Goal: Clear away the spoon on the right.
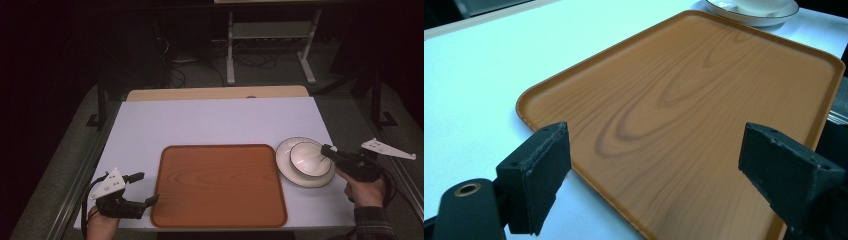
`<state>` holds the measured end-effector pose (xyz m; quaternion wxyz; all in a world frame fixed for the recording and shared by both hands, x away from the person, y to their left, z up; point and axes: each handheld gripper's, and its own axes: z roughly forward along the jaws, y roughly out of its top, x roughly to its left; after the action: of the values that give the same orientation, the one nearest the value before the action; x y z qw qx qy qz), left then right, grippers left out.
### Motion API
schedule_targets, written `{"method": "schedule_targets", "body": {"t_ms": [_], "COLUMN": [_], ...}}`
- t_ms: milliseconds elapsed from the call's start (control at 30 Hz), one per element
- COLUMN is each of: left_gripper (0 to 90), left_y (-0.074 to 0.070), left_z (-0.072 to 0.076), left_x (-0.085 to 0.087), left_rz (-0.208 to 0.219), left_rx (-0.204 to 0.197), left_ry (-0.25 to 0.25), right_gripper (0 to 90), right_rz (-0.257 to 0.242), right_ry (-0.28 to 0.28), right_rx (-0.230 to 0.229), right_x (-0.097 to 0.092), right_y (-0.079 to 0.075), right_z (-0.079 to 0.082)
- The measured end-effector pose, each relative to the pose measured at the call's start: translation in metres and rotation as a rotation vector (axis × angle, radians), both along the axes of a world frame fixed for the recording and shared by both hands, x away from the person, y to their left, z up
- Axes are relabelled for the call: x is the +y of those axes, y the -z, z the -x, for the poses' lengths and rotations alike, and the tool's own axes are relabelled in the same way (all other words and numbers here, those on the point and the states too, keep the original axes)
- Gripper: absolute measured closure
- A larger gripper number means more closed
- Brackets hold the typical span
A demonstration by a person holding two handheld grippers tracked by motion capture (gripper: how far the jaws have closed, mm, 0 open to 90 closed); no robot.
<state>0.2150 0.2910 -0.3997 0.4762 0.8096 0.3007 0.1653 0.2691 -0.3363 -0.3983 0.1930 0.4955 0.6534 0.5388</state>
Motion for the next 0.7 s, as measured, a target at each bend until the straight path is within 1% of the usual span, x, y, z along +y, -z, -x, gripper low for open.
{"method": "schedule_targets", "body": {"t_ms": [167, 333, 500, 567, 700], "left_gripper": [13.0, 13.1, 13.1, 13.1, 13.1], "left_y": [0.0, 0.0, 0.0, 0.0, 0.0], "left_z": [0.0, 0.0, 0.0, 0.0, 0.0], "left_x": [0.0, 0.0, 0.0, 0.0, 0.0], "left_rz": [-0.002, 0.0, 0.0, 0.0, 0.002], "left_rx": [0.0, 0.001, 0.0, -0.001, -0.001], "left_ry": [0.001, -0.001, 0.002, 0.002, 0.002], "right_gripper": [84.0, 84.0, 84.0, 84.0, 84.0], "right_rz": [-0.01, 0.0, 0.027, 0.049, 0.071], "right_ry": [-0.027, -0.055, -0.062, -0.059, -0.056], "right_rx": [-0.007, -0.012, -0.016, -0.023, -0.034], "right_x": [0.007, 0.015, 0.018, 0.018, 0.02], "right_y": [-0.002, -0.004, -0.007, -0.011, -0.02], "right_z": [-0.006, -0.01, -0.01, -0.01, -0.011]}}
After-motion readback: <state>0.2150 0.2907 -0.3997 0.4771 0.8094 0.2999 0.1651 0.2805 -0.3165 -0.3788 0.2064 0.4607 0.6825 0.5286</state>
